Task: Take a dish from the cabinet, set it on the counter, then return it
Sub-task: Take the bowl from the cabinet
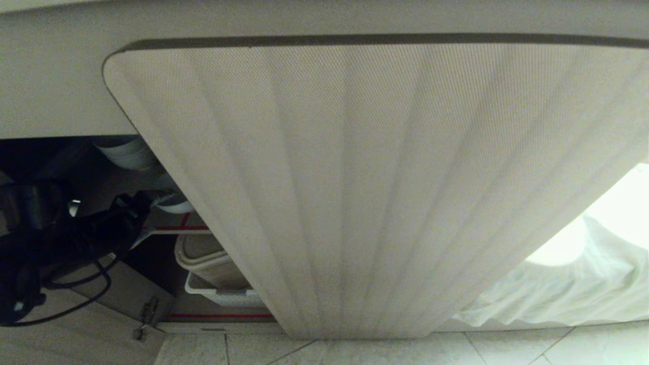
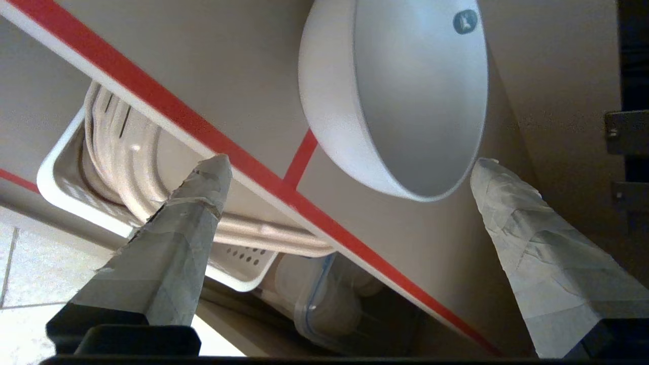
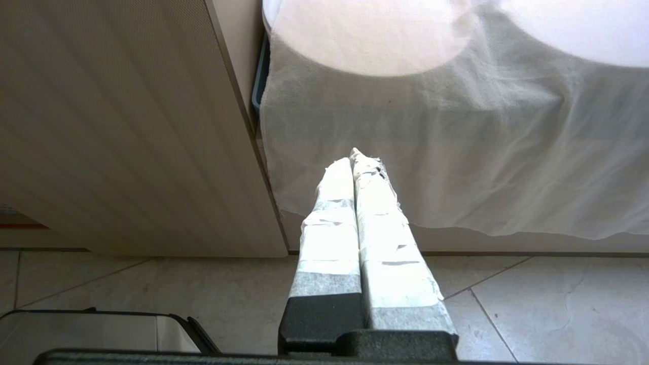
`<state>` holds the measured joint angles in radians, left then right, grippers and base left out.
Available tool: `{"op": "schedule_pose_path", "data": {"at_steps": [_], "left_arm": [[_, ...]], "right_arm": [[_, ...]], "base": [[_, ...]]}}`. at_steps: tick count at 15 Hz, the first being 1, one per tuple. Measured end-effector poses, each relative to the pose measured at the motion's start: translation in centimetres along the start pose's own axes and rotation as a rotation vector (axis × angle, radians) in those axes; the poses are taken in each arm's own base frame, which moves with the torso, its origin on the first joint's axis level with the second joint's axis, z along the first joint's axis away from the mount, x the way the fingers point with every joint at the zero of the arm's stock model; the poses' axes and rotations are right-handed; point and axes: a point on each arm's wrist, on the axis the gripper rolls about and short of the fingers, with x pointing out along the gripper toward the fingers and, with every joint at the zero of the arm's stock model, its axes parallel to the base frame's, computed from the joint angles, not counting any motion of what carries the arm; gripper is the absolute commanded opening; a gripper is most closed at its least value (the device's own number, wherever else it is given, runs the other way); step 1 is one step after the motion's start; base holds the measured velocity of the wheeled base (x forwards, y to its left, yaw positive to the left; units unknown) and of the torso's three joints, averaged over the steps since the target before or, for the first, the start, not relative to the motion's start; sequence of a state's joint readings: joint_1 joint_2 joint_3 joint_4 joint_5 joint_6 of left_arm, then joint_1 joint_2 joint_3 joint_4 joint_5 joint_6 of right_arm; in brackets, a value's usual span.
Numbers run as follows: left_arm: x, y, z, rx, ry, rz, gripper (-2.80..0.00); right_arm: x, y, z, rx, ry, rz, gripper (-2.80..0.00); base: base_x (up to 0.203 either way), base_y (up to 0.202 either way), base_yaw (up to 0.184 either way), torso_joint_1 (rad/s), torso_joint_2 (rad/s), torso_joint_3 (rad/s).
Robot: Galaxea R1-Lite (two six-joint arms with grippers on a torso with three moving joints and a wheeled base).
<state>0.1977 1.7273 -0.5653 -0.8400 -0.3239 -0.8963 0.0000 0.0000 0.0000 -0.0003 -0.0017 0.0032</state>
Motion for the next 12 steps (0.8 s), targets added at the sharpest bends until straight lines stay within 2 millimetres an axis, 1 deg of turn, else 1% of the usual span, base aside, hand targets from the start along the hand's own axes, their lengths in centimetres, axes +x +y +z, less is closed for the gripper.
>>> {"op": "schedule_pose_path", "data": {"at_steps": [8, 12], "left_arm": [[2.9, -0.1, 1.3, 0.004, -0.024, -0.006, 0.0], [3.8, -0.1, 1.8, 0.004, -0.029, -0.012, 0.0]], "right_arm": [[0.0, 0.0, 0.0, 0.0, 0.0, 0.0, -2.8], [0.0, 0.0, 0.0, 0.0, 0.0, 0.0, -2.8]], "base": [[0.0, 0.0, 0.0, 0.0, 0.0, 0.0], [0.0, 0.0, 0.0, 0.0, 0.0, 0.0]]}}
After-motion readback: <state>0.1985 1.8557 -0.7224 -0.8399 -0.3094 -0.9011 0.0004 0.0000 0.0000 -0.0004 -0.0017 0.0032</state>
